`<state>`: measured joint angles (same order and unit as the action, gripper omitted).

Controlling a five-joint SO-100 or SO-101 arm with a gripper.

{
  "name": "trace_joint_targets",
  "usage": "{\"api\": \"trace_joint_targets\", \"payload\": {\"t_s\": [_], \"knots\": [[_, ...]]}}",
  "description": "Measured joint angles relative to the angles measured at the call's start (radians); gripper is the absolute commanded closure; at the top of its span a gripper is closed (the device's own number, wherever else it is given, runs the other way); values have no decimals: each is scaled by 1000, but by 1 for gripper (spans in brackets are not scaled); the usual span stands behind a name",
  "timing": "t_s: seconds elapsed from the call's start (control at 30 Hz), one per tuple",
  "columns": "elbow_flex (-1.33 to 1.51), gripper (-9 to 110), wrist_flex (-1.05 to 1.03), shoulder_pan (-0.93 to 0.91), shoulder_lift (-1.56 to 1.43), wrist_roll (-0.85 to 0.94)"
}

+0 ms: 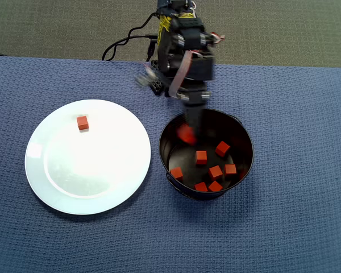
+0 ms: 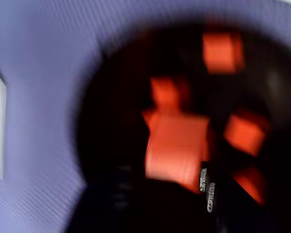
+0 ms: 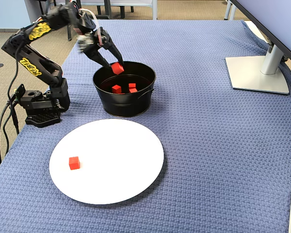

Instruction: Pick up the red cubes from the white plate and place them in the black recipient

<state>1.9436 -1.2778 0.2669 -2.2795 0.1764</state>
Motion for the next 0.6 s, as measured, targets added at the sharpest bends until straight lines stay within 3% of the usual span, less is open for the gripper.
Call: {"api": "trace_joint_targets", "payload": {"t_s": [0.13, 0.33, 0.47, 0.6], "knots": [[31, 51, 34, -97, -28, 192], [25, 64, 138, -446, -15, 523], [38, 69, 270, -614, 5, 615], [61, 67, 321, -704, 18, 672]]}}
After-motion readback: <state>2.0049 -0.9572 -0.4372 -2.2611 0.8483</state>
